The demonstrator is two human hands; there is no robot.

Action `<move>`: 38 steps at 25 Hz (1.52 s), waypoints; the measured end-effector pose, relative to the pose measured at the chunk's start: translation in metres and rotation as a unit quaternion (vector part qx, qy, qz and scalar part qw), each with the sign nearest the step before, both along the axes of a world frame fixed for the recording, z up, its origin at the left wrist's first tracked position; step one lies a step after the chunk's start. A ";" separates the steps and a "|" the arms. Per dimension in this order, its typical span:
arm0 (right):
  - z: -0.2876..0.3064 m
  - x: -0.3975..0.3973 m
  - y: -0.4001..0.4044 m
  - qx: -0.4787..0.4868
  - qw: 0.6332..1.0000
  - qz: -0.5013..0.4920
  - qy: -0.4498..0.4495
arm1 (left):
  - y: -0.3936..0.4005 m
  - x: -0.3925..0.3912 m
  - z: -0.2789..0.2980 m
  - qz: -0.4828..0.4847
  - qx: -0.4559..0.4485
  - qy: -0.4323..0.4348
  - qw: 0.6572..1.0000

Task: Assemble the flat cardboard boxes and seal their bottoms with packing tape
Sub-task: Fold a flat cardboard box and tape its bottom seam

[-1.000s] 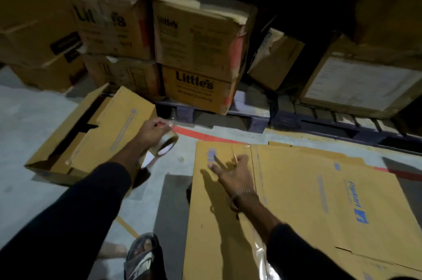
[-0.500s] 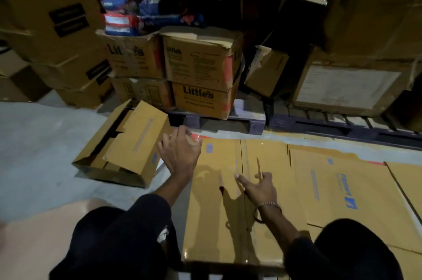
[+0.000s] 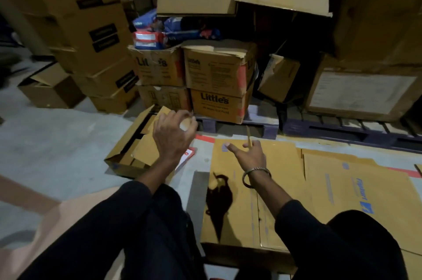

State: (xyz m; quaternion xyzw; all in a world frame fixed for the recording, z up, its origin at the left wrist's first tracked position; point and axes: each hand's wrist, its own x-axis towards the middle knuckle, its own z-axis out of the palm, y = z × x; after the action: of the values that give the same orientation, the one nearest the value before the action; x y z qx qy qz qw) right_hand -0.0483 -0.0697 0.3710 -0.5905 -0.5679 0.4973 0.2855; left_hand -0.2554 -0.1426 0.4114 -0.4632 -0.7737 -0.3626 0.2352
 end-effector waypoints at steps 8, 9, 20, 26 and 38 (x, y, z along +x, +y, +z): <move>0.024 -0.168 -0.069 0.012 0.931 0.346 -0.119 | -0.149 -0.104 -0.059 0.144 -0.087 -0.048 0.985; 0.024 -0.185 -0.088 0.007 0.911 0.391 -0.133 | -0.171 -0.115 -0.070 0.158 -0.112 -0.048 0.980; -0.086 -0.259 -0.241 0.139 0.821 0.480 -0.276 | -0.305 -0.125 -0.186 0.165 -0.203 0.042 0.964; -0.104 -0.261 -0.242 0.309 0.670 0.546 -0.397 | -0.312 -0.096 -0.193 0.106 -0.241 -0.027 0.964; 0.021 -0.218 -0.129 0.264 0.774 0.459 -0.348 | -0.206 -0.089 -0.098 0.034 -0.196 -0.060 0.978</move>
State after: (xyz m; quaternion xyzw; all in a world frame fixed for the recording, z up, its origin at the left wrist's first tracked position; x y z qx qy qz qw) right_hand -0.2662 -0.1988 0.3920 -0.2942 -0.9410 0.1597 -0.0490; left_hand -0.3441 -0.3487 0.3135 -0.4513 -0.8575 -0.2235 0.1049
